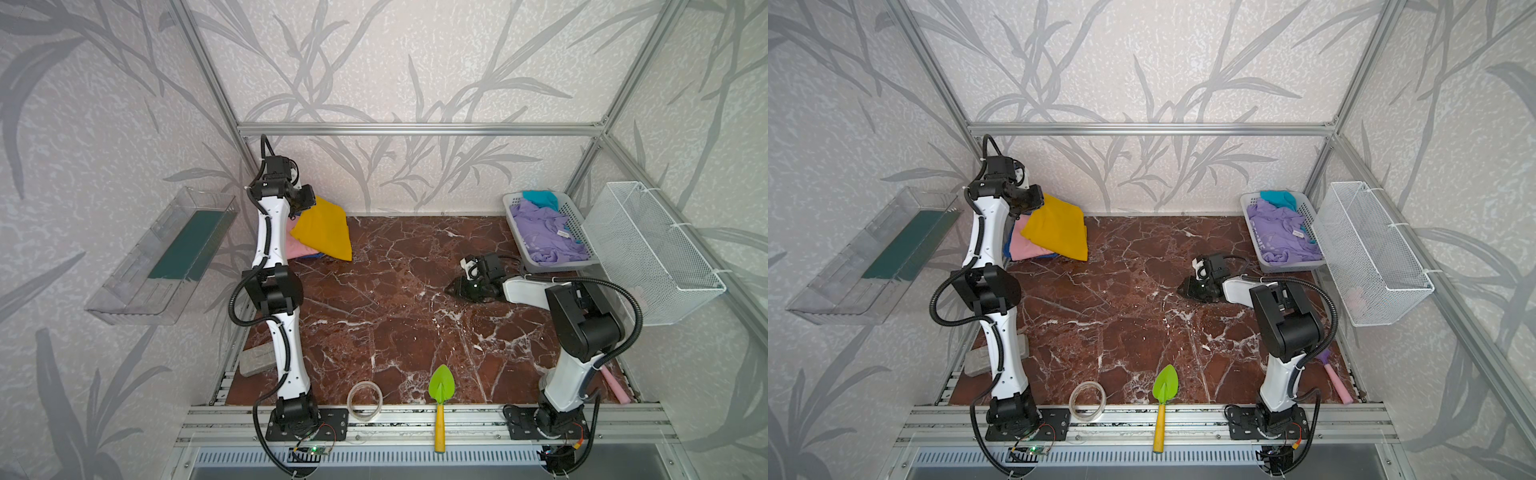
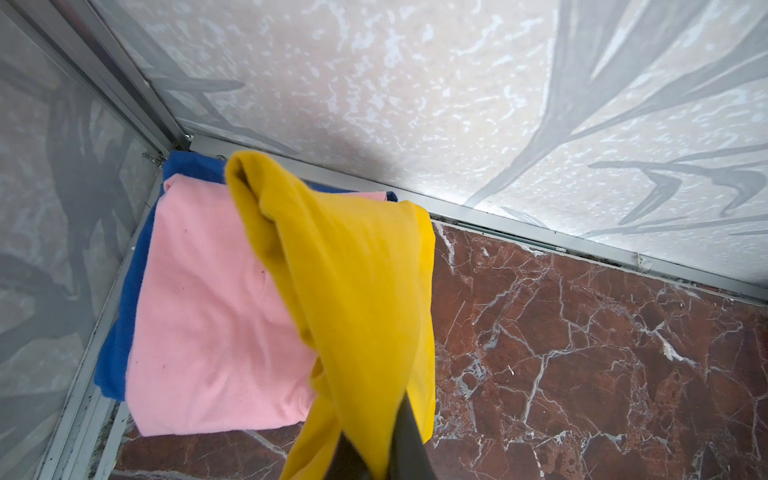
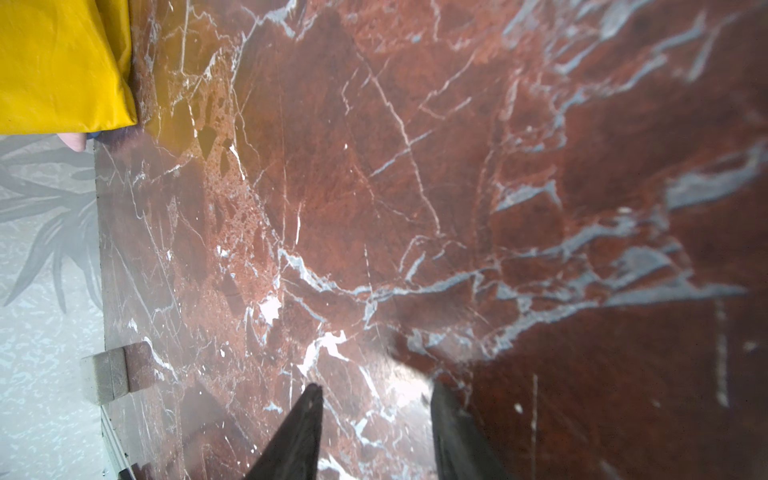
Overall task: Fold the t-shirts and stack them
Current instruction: 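Lower the yellow bundle onto the pink stack and open the left gripper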
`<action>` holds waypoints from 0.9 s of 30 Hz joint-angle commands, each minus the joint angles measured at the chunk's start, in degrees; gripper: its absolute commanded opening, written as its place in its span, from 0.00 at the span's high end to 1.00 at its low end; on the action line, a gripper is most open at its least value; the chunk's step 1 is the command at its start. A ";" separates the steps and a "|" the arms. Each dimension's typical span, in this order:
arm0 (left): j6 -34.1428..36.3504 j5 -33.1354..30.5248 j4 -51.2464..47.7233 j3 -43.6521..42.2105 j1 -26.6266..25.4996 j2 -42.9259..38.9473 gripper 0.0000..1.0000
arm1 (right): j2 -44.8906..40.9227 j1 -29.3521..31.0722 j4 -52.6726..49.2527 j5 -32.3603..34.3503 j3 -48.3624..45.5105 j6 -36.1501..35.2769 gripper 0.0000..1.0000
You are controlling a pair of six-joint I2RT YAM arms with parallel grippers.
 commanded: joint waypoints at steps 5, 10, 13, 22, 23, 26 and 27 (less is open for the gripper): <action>0.99 -1.34 5.74 3.76 0.27 -5.83 1.00 | 4.98 0.46 -5.60 2.43 -2.16 0.86 0.55; 1.61 -4.62 5.78 3.53 1.92 -4.33 1.00 | 5.80 0.51 -5.19 1.96 -2.16 0.92 0.55; 1.17 -9.02 5.35 2.58 2.86 -2.81 0.54 | 5.86 0.50 -5.23 1.87 -2.16 0.77 0.55; -1.70 -14.47 4.77 2.67 3.62 -2.67 0.01 | 4.85 0.51 -5.73 1.96 -3.55 0.51 0.55; -1.95 -13.72 4.72 2.41 3.54 -3.20 0.01 | 4.48 0.51 -5.84 2.22 -3.89 0.42 0.55; -2.98 -10.83 5.06 -0.58 2.91 -5.43 0.01 | 2.65 0.51 -6.43 3.63 -4.45 -0.16 0.54; -3.00 -10.35 5.20 -2.00 2.48 -6.26 0.01 | 2.01 0.46 -6.85 4.11 -4.45 -0.36 0.54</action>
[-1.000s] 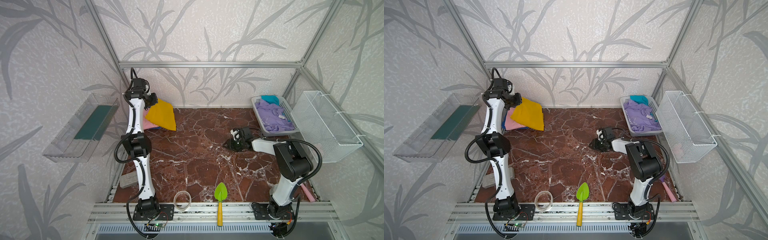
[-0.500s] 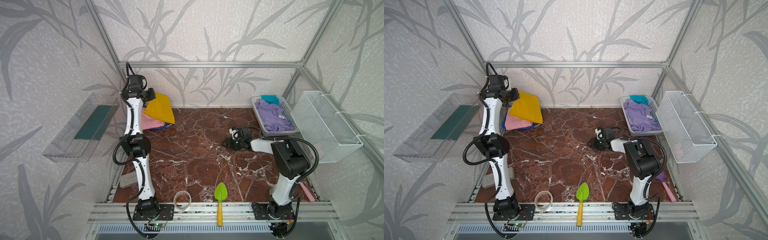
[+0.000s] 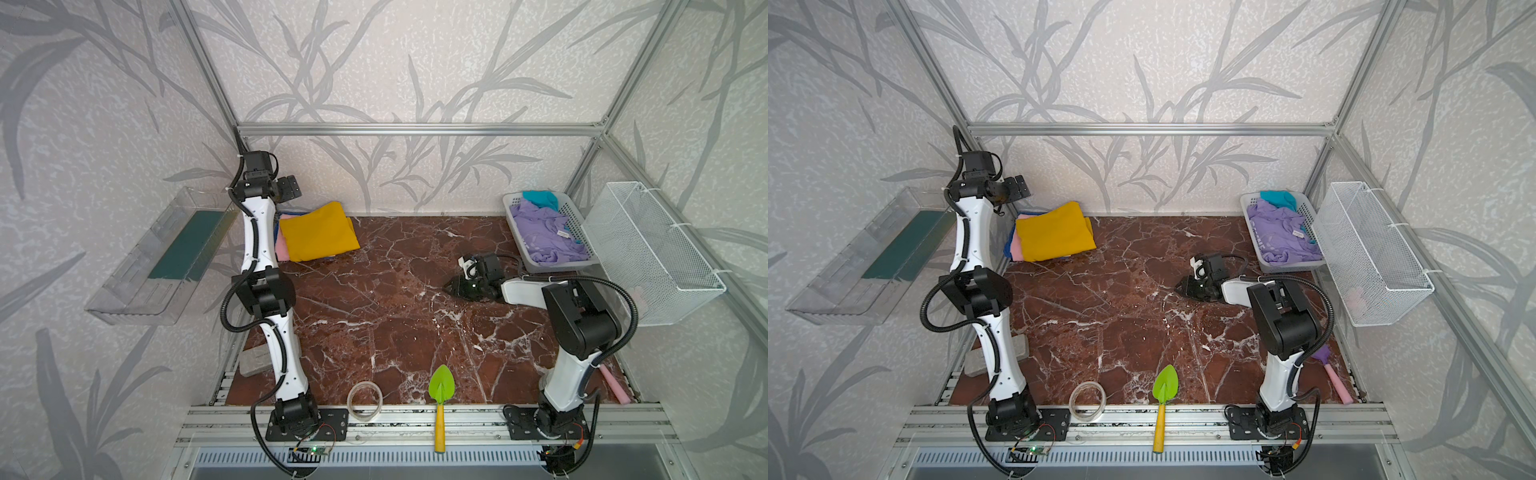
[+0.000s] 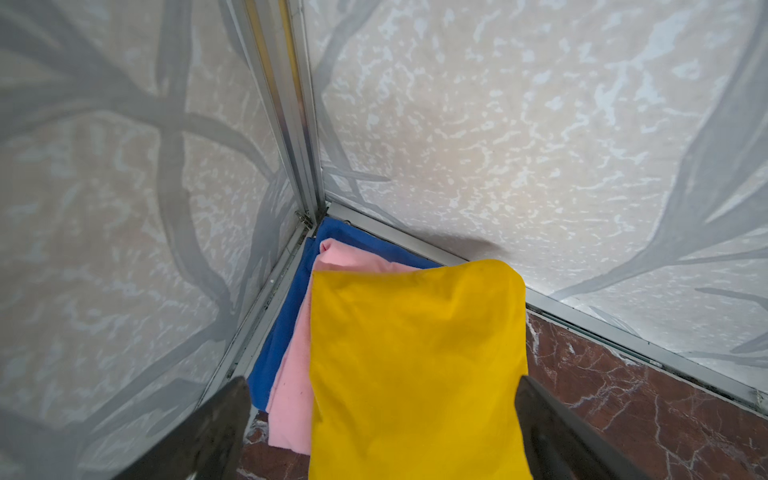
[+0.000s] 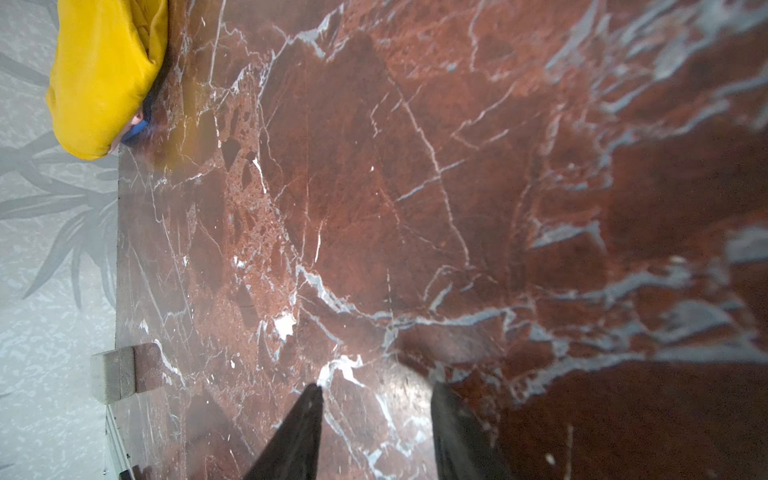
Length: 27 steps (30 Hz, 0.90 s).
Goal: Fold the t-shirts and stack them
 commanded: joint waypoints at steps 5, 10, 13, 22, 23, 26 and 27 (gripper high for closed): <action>-0.12 1.60 4.06 -14.01 -6.78 -10.73 0.01 | -4.82 0.46 -13.12 8.20 -2.48 -2.16 0.53; 0.40 -2.24 8.80 -27.57 -14.71 -19.32 0.01 | -17.10 0.46 -17.07 17.18 -1.92 -7.77 0.48; -1.35 -3.46 25.42 -49.80 -18.27 -32.55 0.01 | -25.56 0.46 -16.13 24.71 -3.51 -13.33 0.01; 0.35 -21.51 64.21 -109.03 -22.75 -70.35 0.01 | -46.34 0.12 10.07 53.99 -27.90 -35.97 0.01; 3.08 -22.82 64.59 -112.87 -22.72 -71.54 0.01 | -46.94 -0.18 12.77 58.18 -31.32 -36.83 0.01; 1.23 -28.73 64.55 -122.12 -22.53 -71.47 0.01 | -44.35 -5.90 25.74 50.96 -39.12 -35.71 0.01; 3.25 -28.73 69.63 -125.77 -22.24 -70.38 0.01 | -43.93 -6.76 25.37 46.96 -38.31 -35.80 0.01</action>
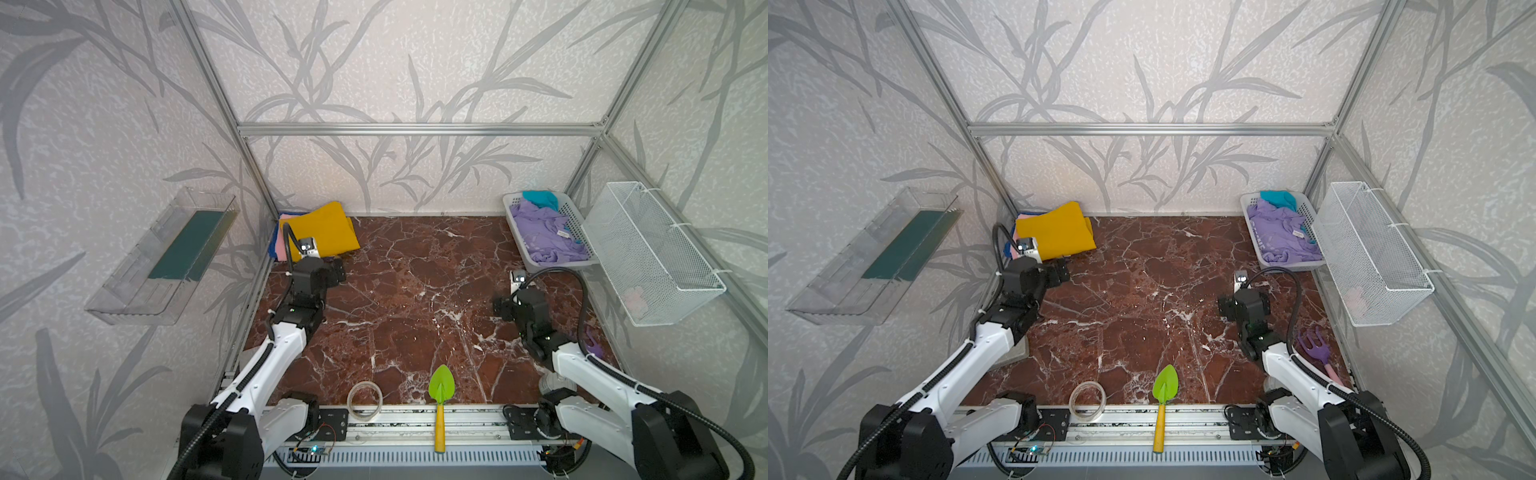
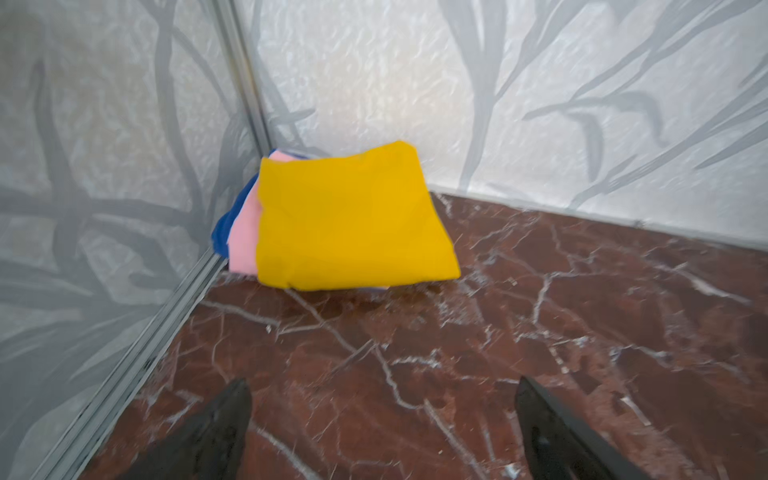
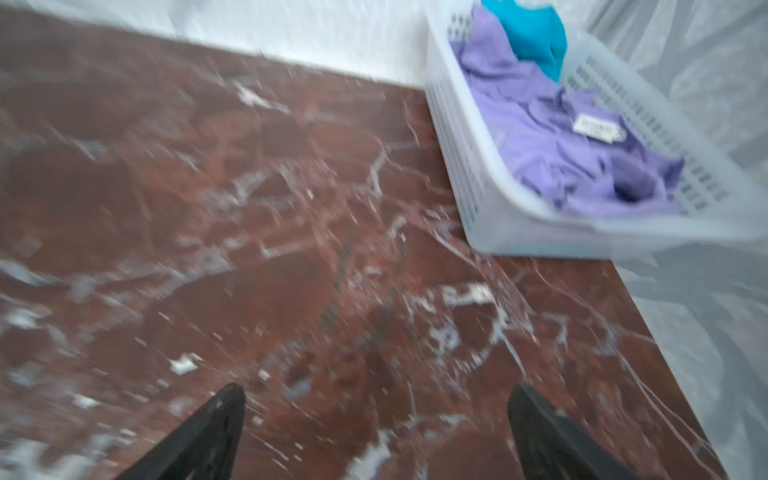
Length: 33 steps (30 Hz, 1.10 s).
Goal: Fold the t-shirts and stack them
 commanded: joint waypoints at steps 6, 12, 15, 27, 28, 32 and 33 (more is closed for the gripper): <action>3.72 -4.10 23.37 -13.23 5.18 9.20 0.01 | 27.03 -8.51 45.60 -9.04 0.34 -0.85 0.00; 4.40 14.70 61.69 -19.27 15.22 29.01 0.01 | 29.16 -6.50 43.39 -9.39 2.61 -3.93 0.01; 3.93 17.48 45.14 -15.91 15.67 23.02 0.01 | 27.40 -5.87 35.48 -8.58 5.17 -3.73 0.01; 5.88 17.05 50.59 -14.92 14.89 27.51 0.01 | 29.26 -6.15 40.76 -10.25 4.00 -4.46 0.01; 6.04 17.48 50.25 -14.88 14.93 27.40 0.01 | 29.38 -6.23 40.95 -10.35 4.05 -4.55 0.01; 6.24 17.73 49.57 -14.54 14.80 27.36 0.01 | 29.34 -6.21 40.87 -10.35 4.01 -4.54 0.01; 6.24 17.74 49.46 -14.53 14.80 27.33 0.01 | 29.41 -6.16 40.97 -10.35 4.01 -4.61 0.01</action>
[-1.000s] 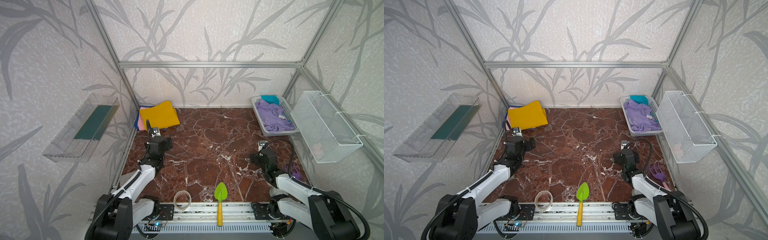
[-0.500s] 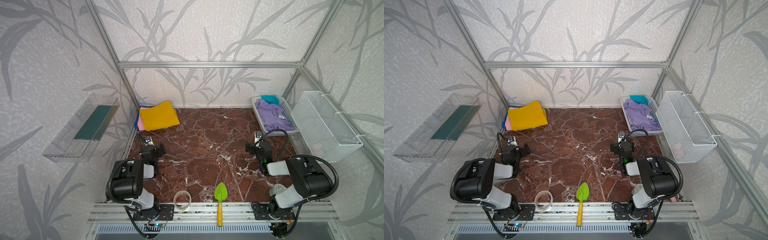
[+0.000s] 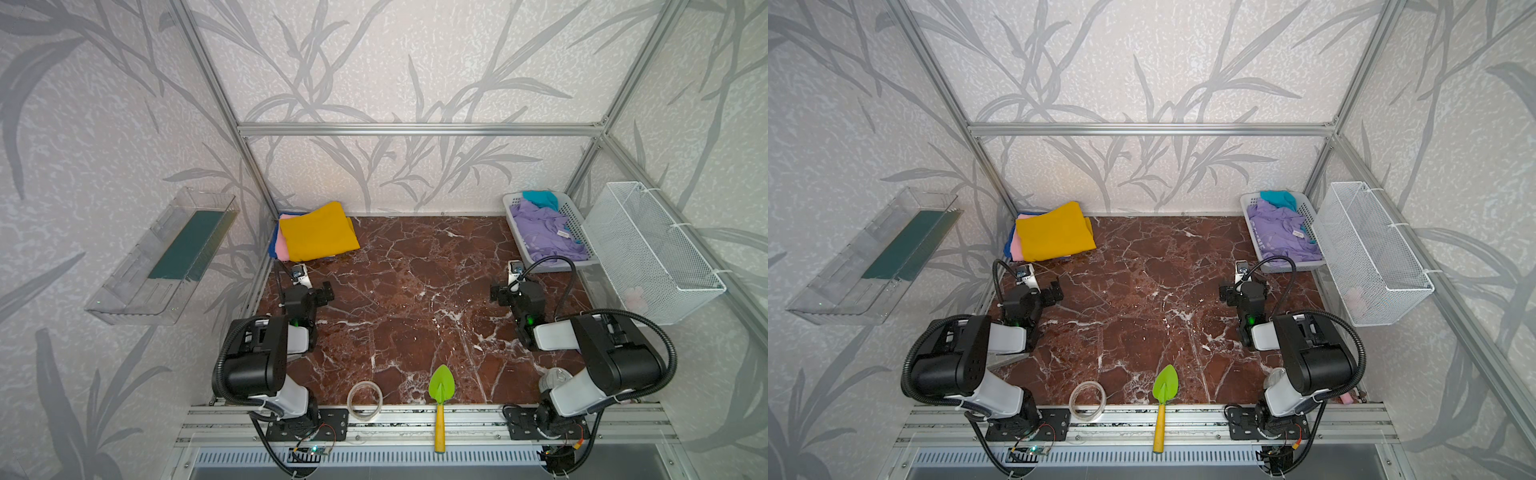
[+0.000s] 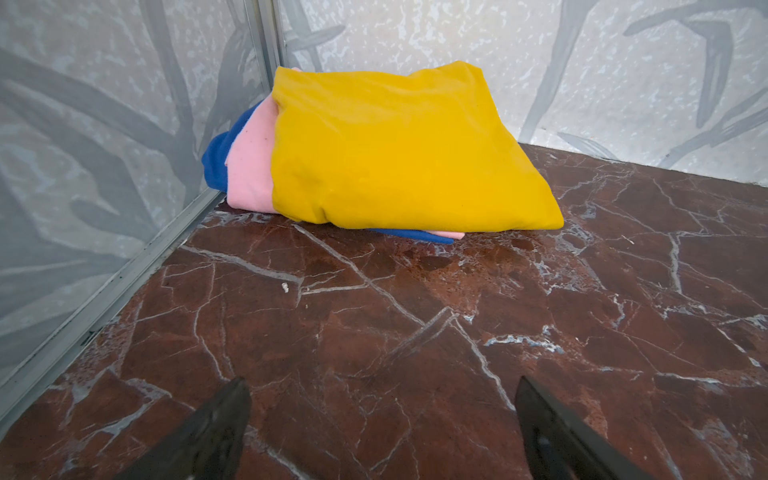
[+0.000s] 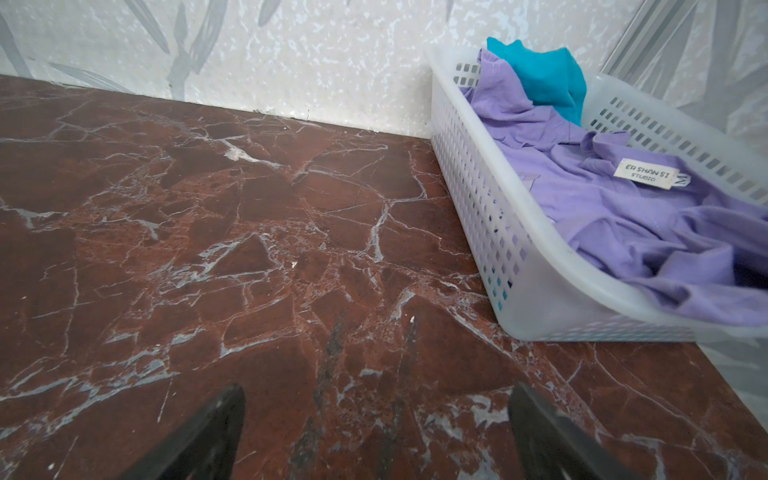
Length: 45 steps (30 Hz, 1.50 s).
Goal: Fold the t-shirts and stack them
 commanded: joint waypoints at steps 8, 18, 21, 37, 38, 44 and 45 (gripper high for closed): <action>1.39 0.67 1.30 0.97 -0.16 0.16 0.01 | 0.45 0.08 2.55 -0.08 -0.07 -0.43 0.01; 3.91 5.37 -1.15 -8.44 -0.19 -17.45 0.01 | 0.41 0.14 2.48 -0.07 -0.12 -0.45 0.01; 4.18 11.35 -2.77 2.54 0.84 -0.14 0.01 | 0.42 0.14 2.57 -0.04 -0.10 -0.44 0.01; 4.25 -2.78 -4.48 3.34 -3.26 -0.49 0.01 | 0.48 0.14 2.66 -0.39 -0.11 -0.63 0.01; 4.41 -2.94 -3.47 3.15 -3.26 -0.13 0.01 | 0.45 0.14 2.57 -0.39 -0.12 -0.61 0.01; 4.59 -3.22 -2.65 2.87 -3.47 -0.17 0.01 | 0.45 0.14 2.61 -0.39 -0.11 -0.61 0.01; 5.40 -4.84 -1.76 2.45 -4.72 -0.58 0.01 | 0.43 0.16 2.58 -0.39 -0.07 -0.64 0.01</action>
